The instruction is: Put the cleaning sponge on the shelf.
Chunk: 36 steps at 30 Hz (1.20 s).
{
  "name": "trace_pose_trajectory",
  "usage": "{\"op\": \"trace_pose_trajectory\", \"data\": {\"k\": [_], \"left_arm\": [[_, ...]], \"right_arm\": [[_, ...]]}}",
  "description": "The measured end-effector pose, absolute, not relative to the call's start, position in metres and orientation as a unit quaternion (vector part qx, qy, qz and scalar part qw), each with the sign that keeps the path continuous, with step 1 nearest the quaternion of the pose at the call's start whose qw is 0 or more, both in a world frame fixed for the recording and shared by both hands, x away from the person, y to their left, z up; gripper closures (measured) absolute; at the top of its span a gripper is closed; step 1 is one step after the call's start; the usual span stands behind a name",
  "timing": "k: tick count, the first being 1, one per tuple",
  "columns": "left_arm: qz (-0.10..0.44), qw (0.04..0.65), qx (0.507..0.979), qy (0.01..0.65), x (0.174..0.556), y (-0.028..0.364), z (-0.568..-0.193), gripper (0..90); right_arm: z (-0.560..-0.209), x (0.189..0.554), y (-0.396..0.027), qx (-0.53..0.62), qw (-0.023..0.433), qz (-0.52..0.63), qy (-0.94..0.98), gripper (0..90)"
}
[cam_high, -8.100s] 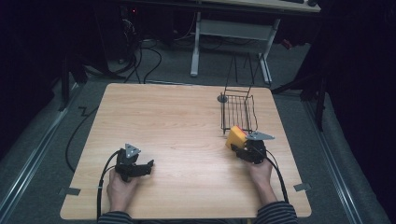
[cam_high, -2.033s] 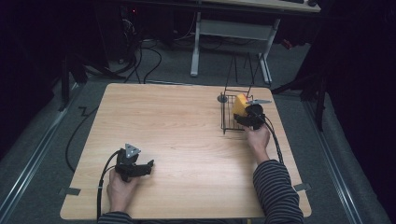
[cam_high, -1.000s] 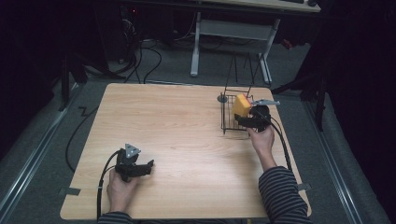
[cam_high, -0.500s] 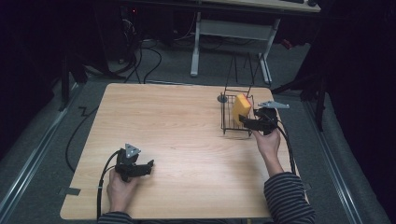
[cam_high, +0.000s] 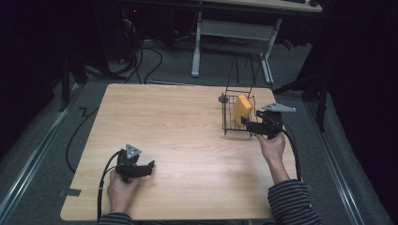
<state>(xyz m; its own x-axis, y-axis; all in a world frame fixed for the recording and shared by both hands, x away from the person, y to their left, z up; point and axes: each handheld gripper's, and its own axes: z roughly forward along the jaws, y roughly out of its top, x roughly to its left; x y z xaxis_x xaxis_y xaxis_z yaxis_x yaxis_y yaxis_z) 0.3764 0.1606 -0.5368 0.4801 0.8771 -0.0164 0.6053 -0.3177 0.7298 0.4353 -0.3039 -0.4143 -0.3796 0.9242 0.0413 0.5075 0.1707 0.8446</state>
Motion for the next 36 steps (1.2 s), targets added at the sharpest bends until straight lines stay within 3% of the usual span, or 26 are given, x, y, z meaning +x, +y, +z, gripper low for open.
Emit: {"op": "trace_pose_trajectory", "data": {"k": [9, 24, 36], "left_arm": [[0.196, 0.346, 0.788, 0.47, 0.376, 0.161, -0.537, 17.0], [0.196, 0.346, 0.788, 0.47, 0.376, 0.161, -0.537, 17.0], [0.196, 0.346, 0.788, 0.47, 0.376, 0.161, -0.537, 17.0]], "right_arm": [[-0.406, 0.42, -0.304, 0.491, 0.258, 0.427, 0.714, 30.6], [-0.395, 0.391, -0.294, 0.461, 0.264, 0.436, 0.726, 31.4], [-0.405, 0.368, -0.288, 0.45, 0.251, 0.454, 0.727, 33.5]]}}
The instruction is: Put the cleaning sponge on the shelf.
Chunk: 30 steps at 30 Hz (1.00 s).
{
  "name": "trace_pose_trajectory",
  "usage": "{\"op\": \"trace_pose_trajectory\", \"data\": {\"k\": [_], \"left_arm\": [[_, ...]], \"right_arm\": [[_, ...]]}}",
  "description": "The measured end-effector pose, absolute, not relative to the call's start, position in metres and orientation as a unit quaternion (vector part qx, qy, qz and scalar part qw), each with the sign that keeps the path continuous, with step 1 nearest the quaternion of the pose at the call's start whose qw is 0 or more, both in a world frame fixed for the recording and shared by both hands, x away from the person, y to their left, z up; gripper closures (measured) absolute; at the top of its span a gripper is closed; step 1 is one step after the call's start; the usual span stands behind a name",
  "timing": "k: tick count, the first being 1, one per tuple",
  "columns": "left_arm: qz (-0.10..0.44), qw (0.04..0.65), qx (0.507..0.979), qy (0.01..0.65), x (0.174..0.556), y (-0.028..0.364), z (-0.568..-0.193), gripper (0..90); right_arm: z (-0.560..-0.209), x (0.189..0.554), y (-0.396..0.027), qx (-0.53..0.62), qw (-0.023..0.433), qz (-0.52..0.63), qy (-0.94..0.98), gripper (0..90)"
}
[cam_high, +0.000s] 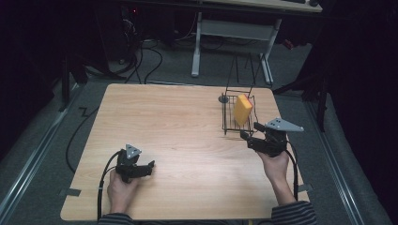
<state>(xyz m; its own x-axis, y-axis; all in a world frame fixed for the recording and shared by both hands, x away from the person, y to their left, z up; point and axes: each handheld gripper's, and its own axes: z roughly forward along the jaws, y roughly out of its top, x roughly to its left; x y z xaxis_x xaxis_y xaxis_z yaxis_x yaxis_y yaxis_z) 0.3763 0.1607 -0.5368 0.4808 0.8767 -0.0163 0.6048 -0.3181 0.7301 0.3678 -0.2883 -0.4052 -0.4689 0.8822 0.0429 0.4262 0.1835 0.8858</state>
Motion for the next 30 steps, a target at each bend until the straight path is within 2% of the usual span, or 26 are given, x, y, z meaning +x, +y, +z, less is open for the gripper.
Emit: {"op": "trace_pose_trajectory", "data": {"k": [30], "left_arm": [[0.196, 0.346, 0.788, 0.47, 0.376, 0.161, -0.537, 17.0]], "right_arm": [[-0.448, 0.356, -0.286, 0.461, 0.214, 0.465, 0.725, 34.8]]}}
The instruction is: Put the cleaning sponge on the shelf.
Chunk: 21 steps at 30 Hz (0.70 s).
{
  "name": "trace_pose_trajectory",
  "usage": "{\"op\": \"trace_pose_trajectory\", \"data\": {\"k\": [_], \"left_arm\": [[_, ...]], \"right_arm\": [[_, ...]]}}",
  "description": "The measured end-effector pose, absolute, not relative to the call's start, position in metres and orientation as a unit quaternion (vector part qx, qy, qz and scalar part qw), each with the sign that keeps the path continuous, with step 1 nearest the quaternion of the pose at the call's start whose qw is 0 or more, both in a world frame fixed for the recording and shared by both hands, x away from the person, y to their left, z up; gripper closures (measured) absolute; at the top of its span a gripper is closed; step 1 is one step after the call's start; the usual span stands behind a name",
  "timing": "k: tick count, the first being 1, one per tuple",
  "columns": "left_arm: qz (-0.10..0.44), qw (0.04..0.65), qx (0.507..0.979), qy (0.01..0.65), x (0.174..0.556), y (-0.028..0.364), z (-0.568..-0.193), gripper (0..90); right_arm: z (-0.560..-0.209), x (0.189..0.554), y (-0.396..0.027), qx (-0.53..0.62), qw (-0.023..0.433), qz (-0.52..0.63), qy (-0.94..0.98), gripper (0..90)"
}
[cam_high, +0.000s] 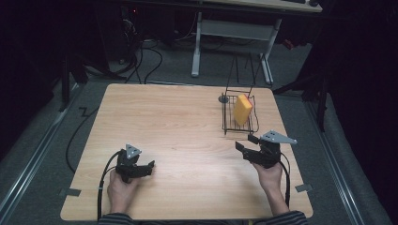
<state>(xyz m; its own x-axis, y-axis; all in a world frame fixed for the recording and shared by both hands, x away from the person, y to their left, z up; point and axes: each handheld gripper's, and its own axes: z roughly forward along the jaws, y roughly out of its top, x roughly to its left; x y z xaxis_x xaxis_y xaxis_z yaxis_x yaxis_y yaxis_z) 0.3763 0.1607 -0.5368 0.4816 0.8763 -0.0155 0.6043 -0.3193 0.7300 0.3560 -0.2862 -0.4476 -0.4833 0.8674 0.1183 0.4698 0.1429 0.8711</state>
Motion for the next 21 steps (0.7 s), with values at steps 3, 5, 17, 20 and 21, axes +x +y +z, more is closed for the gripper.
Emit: {"op": "trace_pose_trajectory", "data": {"k": [3, 5, 17, 20, 21], "left_arm": [[0.197, 0.346, 0.788, 0.47, 0.376, 0.161, -0.537, 17.0], [0.196, 0.346, 0.788, 0.47, 0.376, 0.161, -0.537, 17.0], [0.197, 0.346, 0.788, 0.469, 0.376, 0.161, -0.537, 17.0], [0.197, 0.345, 0.788, 0.469, 0.376, 0.161, -0.537, 17.0], [0.197, 0.346, 0.788, 0.469, 0.376, 0.161, -0.537, 17.0]], "right_arm": [[-0.453, 0.356, -0.285, 0.465, 0.21, 0.462, 0.726, 34.9], [-0.457, 0.357, -0.285, 0.466, 0.205, 0.461, 0.727, 34.9], [-0.477, 0.36, -0.281, 0.474, 0.191, 0.442, 0.737, 35.1], [-0.48, 0.359, -0.281, 0.477, 0.189, 0.438, 0.738, 35.2], [-0.483, 0.36, -0.281, 0.48, 0.186, 0.437, 0.737, 35.2]]}}
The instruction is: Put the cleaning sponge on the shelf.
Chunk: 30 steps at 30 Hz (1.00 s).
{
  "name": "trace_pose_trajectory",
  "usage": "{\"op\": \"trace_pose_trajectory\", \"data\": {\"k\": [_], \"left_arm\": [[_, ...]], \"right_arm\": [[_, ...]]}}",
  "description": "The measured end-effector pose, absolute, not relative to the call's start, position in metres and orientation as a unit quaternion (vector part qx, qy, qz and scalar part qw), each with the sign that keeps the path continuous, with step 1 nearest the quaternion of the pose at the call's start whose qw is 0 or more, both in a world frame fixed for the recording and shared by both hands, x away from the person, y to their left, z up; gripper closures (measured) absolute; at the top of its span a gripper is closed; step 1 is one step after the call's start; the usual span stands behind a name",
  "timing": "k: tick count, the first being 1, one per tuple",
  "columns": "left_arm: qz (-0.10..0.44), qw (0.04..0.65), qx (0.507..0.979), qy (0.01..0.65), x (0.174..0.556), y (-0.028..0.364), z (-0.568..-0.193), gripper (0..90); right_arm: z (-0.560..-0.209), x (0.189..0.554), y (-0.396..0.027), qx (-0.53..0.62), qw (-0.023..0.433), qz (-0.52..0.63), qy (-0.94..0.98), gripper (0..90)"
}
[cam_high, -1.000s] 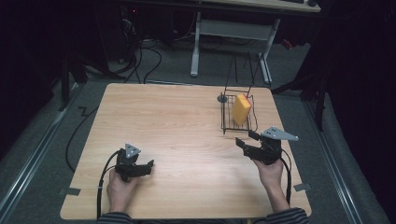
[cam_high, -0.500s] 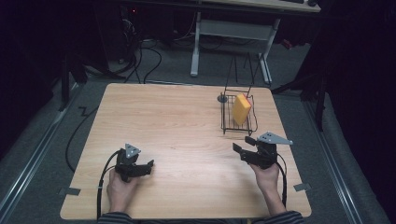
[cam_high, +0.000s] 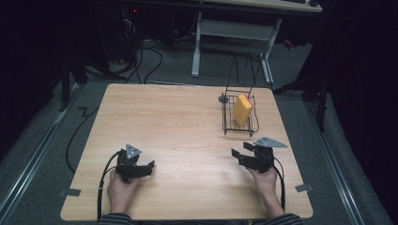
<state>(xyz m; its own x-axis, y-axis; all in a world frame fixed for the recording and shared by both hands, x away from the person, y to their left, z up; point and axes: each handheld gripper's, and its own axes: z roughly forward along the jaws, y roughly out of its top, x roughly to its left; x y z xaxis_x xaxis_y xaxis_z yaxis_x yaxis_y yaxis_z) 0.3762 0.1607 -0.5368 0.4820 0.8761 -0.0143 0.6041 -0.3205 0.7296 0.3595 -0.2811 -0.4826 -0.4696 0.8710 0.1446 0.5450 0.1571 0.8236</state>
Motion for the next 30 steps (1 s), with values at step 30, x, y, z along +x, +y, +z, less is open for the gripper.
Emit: {"op": "trace_pose_trajectory", "data": {"k": [30], "left_arm": [[0.197, 0.345, 0.788, 0.469, 0.376, 0.161, -0.537, 17.0]], "right_arm": [[-0.516, 0.373, -0.288, 0.511, 0.186, 0.386, 0.745, 35.2]]}}
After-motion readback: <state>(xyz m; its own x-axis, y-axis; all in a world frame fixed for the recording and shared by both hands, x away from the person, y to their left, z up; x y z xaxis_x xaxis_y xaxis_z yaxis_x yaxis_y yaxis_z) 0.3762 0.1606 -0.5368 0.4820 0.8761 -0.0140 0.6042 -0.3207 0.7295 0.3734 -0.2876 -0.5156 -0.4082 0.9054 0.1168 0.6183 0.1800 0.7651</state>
